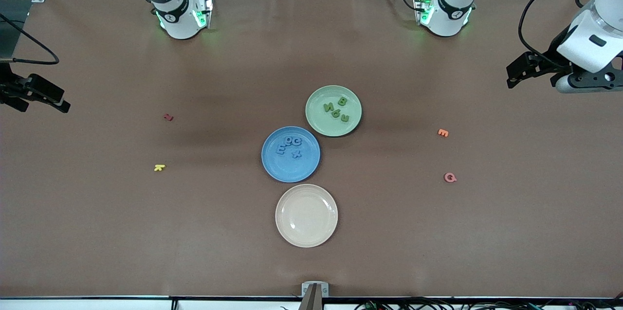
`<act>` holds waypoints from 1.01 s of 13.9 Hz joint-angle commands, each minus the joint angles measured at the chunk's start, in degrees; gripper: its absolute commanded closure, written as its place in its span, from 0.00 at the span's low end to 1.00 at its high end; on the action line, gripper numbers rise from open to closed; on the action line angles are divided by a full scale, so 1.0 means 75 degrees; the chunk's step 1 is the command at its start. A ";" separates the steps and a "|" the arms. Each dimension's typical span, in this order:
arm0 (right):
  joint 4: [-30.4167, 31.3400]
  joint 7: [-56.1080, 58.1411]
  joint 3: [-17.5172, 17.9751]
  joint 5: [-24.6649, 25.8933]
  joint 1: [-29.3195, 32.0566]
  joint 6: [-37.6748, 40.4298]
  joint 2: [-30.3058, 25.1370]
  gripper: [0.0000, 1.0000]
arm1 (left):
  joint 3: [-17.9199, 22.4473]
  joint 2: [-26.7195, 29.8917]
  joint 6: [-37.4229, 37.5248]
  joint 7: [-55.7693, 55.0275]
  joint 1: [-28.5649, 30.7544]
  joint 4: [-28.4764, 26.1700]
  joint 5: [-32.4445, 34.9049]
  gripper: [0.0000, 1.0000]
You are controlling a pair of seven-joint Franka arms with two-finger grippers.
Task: Sort letters by color into matching plates
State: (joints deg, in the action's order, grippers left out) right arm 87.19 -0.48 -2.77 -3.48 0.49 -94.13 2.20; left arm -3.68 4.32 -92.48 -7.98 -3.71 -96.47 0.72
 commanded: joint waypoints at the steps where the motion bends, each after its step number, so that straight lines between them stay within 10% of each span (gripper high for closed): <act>1: -0.0129 0.0017 0.0240 0.0089 0.0228 0.0070 0.0022 0.00 | -0.0001 -0.0026 0.0119 0.0045 0.0003 0.0218 -0.0002 0.00; 14: -0.0305 -0.0019 0.0346 0.0312 0.0357 0.0035 -0.0001 0.00 | -0.0001 -0.0084 0.0119 0.0033 -0.0009 0.0300 0.0010 0.00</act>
State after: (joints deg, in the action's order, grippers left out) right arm 85.74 -0.49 -1.45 -2.41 1.96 -94.17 2.20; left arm -3.68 4.32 -92.48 -7.98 -3.71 -95.65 0.72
